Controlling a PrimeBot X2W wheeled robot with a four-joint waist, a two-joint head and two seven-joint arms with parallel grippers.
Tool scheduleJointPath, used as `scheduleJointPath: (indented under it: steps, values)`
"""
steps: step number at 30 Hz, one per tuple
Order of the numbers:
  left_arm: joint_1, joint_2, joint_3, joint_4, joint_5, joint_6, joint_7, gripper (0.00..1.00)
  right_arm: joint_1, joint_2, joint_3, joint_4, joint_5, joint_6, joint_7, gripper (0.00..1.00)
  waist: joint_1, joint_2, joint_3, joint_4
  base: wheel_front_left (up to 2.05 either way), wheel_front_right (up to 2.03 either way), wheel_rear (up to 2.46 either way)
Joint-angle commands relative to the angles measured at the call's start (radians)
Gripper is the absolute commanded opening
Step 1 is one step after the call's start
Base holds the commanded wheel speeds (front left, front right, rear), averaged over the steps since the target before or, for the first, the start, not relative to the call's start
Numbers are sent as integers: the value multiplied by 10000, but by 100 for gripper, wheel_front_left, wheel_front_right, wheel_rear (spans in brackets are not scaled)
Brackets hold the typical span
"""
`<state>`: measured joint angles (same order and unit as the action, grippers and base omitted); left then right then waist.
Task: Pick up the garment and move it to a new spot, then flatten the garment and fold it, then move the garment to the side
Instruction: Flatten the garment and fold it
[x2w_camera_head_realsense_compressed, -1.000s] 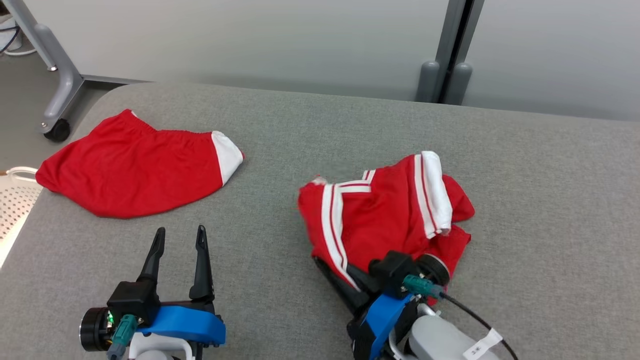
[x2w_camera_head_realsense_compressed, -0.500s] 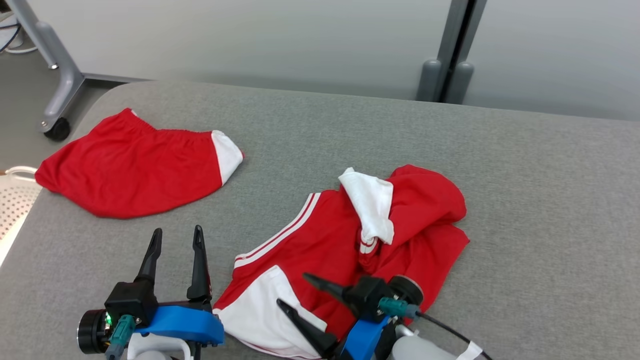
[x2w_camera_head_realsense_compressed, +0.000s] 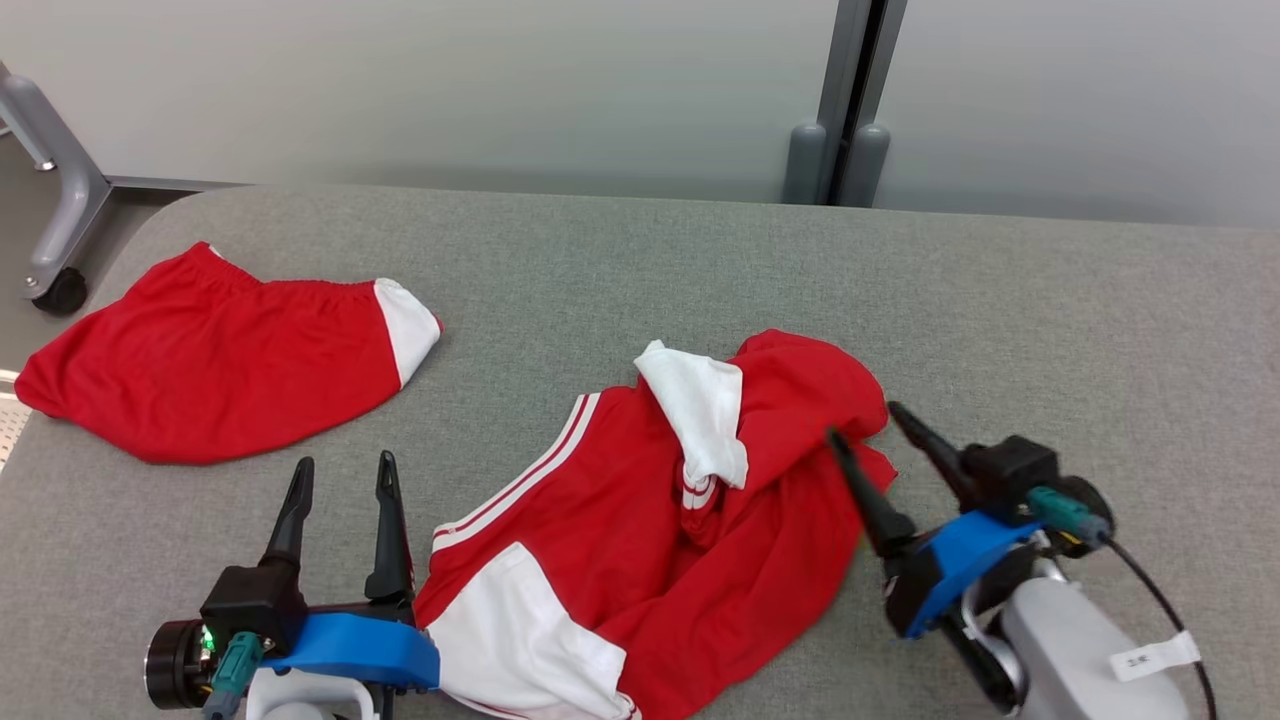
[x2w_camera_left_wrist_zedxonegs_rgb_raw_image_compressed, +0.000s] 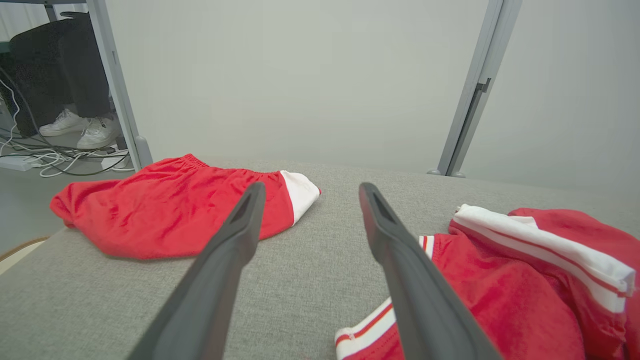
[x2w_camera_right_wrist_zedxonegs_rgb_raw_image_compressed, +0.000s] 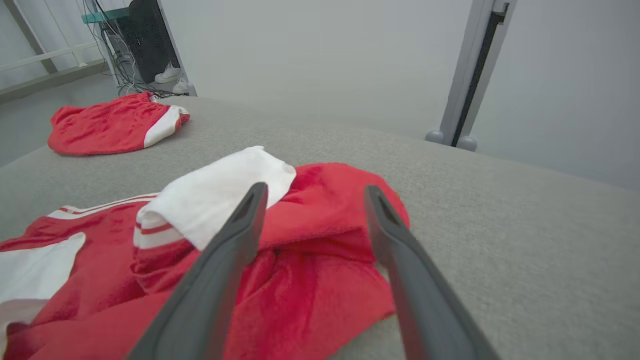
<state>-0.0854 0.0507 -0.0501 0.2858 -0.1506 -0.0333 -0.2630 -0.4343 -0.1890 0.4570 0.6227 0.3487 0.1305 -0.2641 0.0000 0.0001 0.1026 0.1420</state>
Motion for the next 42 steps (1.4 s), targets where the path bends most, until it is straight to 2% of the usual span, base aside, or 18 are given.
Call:
scheduleJointPath:
  steps: [1,10,22,23,24,25,29,33,42]
  values:
    - [-89,-4,-32,-55,28,-9,-27,100,211,-46,-485,176,-219,5,-5,100,0,-1,62,32,0,0,0]
    - [-219,-4,-158,-64,-46,40,-27,100,-318,148,-1468,1954,-751,5,-7,100,0,-1,332,334,0,0,0]
    - [-391,-6,-222,-13,-27,48,-27,100,-1160,606,-1405,4579,-654,5,4,100,0,-1,584,704,0,0,0]
    - [-364,-6,-206,-5,-21,64,-27,100,-1168,671,-1359,4710,-568,5,4,64,0,-1,565,691,0,0,0]
    - [-323,-4,-185,2,-15,80,-27,100,-1183,709,-1288,4805,-510,5,6,5,0,-1,534,666,0,0,0]
    - [-269,-4,-171,10,-10,70,-27,100,-1189,741,-1226,4834,-412,5,4,0,0,-1,487,624,0,0,0]
    - [-104,-4,-188,59,-93,113,-27,100,-1056,608,-1183,4453,-89,3,-6,0,0,-1,232,430,0,0,0]
    - [60,-4,-268,92,-153,156,-27,100,-486,408,-1431,3560,172,3,-6,0,0,-1,-79,217,0,0,0]
    - [339,-4,-273,145,-174,114,-27,100,1599,217,-2783,971,38,3,-6,0,0,-1,-333,-338,0,0,0]
